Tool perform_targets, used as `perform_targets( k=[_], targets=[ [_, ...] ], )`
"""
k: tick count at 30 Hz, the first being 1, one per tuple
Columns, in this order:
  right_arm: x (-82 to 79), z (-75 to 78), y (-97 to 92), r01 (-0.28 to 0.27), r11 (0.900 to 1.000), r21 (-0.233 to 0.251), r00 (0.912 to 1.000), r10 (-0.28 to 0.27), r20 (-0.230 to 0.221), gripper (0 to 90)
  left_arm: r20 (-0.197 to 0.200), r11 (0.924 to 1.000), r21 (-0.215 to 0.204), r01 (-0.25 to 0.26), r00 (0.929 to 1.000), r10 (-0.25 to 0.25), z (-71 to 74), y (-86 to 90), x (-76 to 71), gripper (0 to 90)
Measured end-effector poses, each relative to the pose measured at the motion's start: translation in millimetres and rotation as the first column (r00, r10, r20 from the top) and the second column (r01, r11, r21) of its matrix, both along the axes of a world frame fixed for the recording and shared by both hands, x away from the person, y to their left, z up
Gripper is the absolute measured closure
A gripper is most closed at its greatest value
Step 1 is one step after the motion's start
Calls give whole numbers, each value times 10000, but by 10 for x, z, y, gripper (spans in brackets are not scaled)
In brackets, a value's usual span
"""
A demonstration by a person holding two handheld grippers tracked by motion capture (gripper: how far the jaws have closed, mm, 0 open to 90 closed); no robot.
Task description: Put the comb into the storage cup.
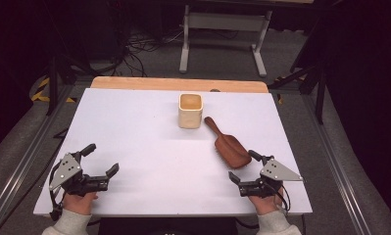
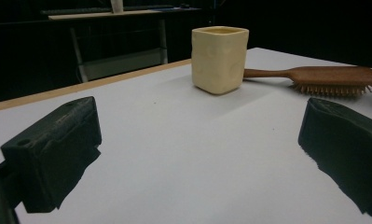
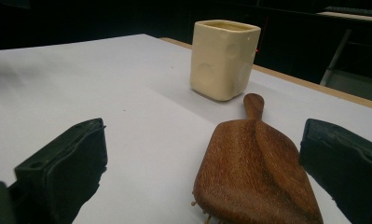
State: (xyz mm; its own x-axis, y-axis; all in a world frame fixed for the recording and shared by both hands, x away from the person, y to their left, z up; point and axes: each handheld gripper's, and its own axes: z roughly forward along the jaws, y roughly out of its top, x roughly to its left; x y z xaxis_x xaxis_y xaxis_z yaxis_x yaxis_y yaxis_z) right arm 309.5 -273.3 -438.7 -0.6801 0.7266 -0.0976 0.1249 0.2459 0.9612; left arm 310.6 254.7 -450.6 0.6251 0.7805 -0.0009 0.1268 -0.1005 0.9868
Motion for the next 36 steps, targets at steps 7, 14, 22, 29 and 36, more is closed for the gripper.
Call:
perform_targets(
  k=[7, 14, 22, 29, 36],
  targets=[
    [35, 60, -19, -33, 9999, -162, 9999, 31, -119, 35, 25, 9998, 178, -109, 9999, 108, 27, 9, -4, 3],
    [53, 136, -20, -100, 9995, -309, 9996, 92, -264, 51, -111, 9999, 82, -98, 9999, 98, 38, 36, 21, 6],
    [127, 262, 17, -292, 9984, -491, 9990, 274, -360, 69, -96, 9997, 235, -16, 10000, 19, 48, 27, 30, 5],
    [275, 406, 48, -472, 9979, -443, 9979, 451, -463, 74, -112, 9990, 437, 67, 9999, -62, 49, 13, 32, 4],
    [444, 520, 112, -600, 9958, -696, 9953, 543, -800, 94, -107, 9986, 518, 83, 9999, -77, 49, 8, 28, 4]
  ],
)
